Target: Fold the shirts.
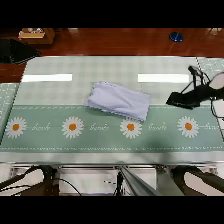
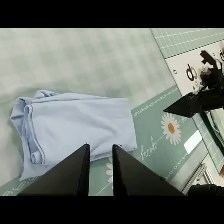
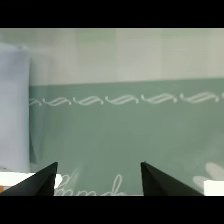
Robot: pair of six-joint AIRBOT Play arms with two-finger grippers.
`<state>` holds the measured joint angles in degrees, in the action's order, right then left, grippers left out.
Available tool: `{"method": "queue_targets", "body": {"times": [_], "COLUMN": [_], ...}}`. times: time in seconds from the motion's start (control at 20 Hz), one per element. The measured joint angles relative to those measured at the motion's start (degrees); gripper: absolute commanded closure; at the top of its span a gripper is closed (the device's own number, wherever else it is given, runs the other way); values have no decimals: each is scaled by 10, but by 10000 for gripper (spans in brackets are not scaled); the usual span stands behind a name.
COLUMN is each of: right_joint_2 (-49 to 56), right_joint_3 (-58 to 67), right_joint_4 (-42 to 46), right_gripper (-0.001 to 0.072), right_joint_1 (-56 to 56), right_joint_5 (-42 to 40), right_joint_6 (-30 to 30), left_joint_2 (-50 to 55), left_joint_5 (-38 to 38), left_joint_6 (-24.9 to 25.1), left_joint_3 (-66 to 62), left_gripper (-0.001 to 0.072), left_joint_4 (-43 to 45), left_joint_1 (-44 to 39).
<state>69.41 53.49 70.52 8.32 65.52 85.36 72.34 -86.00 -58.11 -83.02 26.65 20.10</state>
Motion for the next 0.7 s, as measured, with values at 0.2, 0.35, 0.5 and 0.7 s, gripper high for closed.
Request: {"method": "queue_targets", "body": {"times": [0.2,0.35,0.5,0.7], "right_joint_2": [6,38,76,101], "right_joint_3": [-90,-114,-124,-125], "right_joint_4": [-176,-257,-344,-418], "right_gripper": [127,130,191,692], "right_joint_1": [36,4,-48,-103], "right_joint_5": [-62,-112,-159,-227], "right_joint_6": [-45,-71,-110,-141], "left_joint_2": [1,1,1,3], "left_joint_5": [0,0,-1,-1], "left_joint_6": [-1,-4,-6,-7], "left_joint_3": [0,0,0,0], "left_gripper": [500,500,501,503], "left_joint_4": [2,2,2,3], "left_joint_1": [0,0,0,0]}}
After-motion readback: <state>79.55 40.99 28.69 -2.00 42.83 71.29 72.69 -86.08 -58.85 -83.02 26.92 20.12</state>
